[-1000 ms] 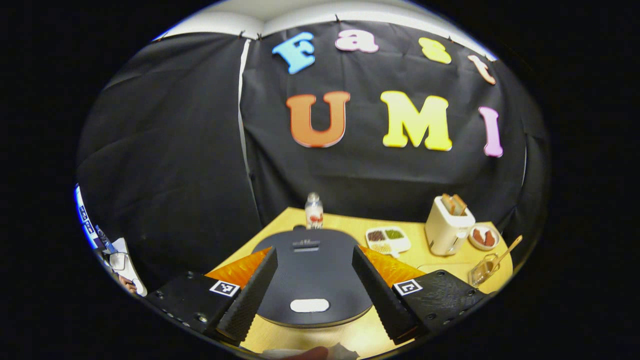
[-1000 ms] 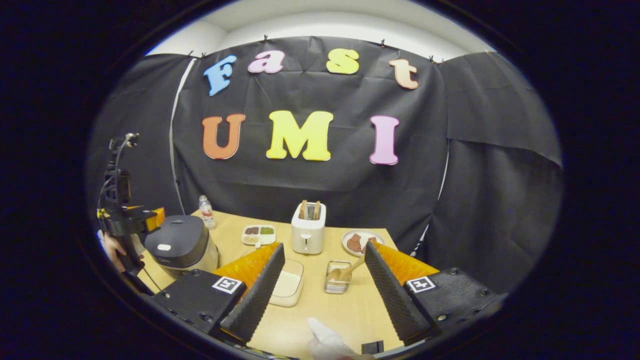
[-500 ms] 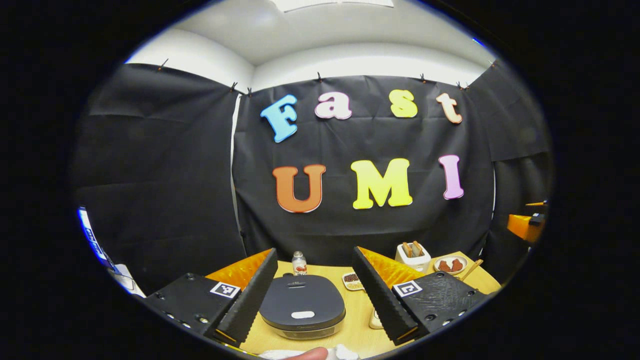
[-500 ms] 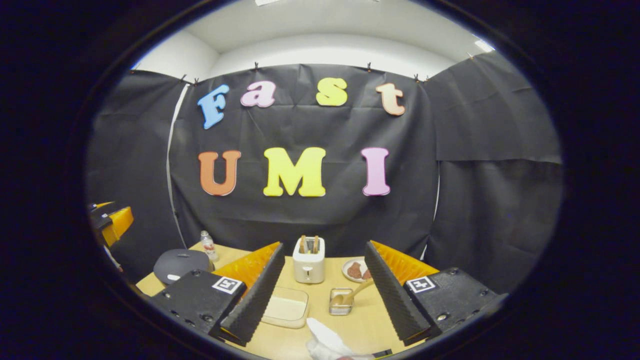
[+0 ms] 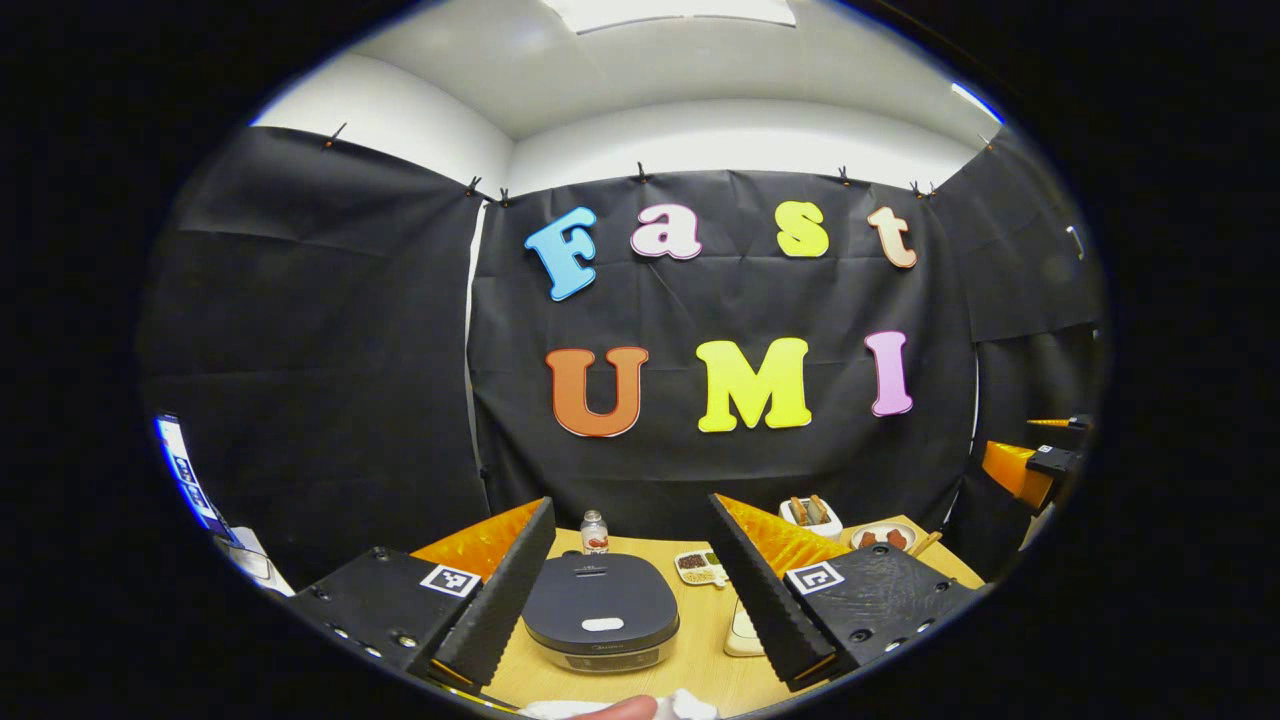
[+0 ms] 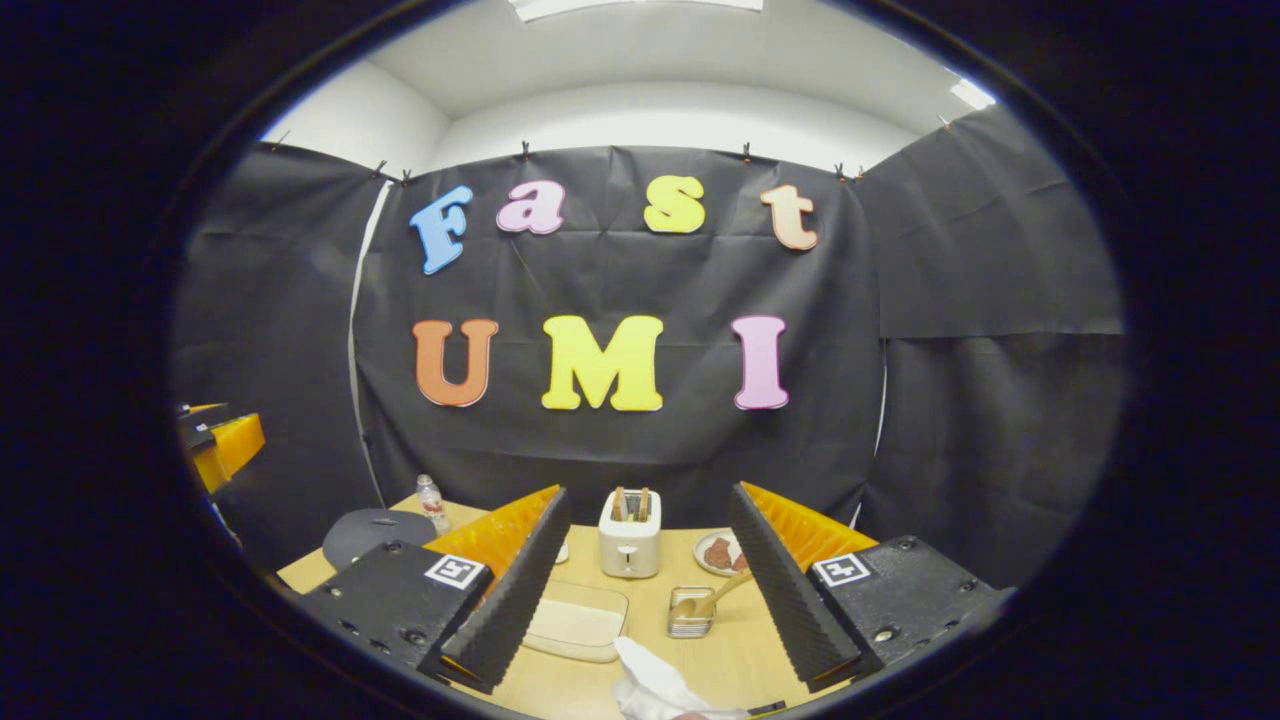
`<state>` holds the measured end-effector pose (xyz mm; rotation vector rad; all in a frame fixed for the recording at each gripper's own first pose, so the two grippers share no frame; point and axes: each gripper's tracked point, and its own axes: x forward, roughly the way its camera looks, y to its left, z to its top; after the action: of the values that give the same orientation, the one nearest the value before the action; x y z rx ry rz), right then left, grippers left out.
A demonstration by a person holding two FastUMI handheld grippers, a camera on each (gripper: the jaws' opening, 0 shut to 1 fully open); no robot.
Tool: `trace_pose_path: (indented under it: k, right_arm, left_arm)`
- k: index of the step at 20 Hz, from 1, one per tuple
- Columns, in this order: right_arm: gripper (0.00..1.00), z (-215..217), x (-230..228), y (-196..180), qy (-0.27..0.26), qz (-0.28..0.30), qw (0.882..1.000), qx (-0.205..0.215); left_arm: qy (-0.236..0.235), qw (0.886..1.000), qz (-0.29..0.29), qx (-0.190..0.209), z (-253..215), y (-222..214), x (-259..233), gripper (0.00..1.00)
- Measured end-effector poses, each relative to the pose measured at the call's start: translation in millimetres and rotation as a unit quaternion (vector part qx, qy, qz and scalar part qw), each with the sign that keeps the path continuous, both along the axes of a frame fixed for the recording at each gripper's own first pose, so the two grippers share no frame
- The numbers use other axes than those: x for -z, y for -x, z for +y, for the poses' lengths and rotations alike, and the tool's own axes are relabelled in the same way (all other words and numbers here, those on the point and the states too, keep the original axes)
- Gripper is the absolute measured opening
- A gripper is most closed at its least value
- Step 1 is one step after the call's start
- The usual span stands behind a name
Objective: Close the left gripper, press the button to open the rice cooker; take a wooden spoon from the chopstick holder with the right hand, scoop a spoonful of rice and pour it into the rice cooker, then put the wooden spoon back into the chopstick holder.
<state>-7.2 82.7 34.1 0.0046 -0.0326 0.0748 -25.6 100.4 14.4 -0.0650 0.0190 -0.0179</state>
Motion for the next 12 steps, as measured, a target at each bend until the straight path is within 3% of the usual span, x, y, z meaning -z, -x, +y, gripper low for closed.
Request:
trace_pose_path:
  k: [12]
  right_arm:
    - [0.99, 2.8, 4.0, -3.7, 0.010, 0.009, 1.000, -0.006]
  left_arm:
    - [0.008, 1.000, 0.007, -0.011, 9.6, 0.8, 1.9, 0.95]
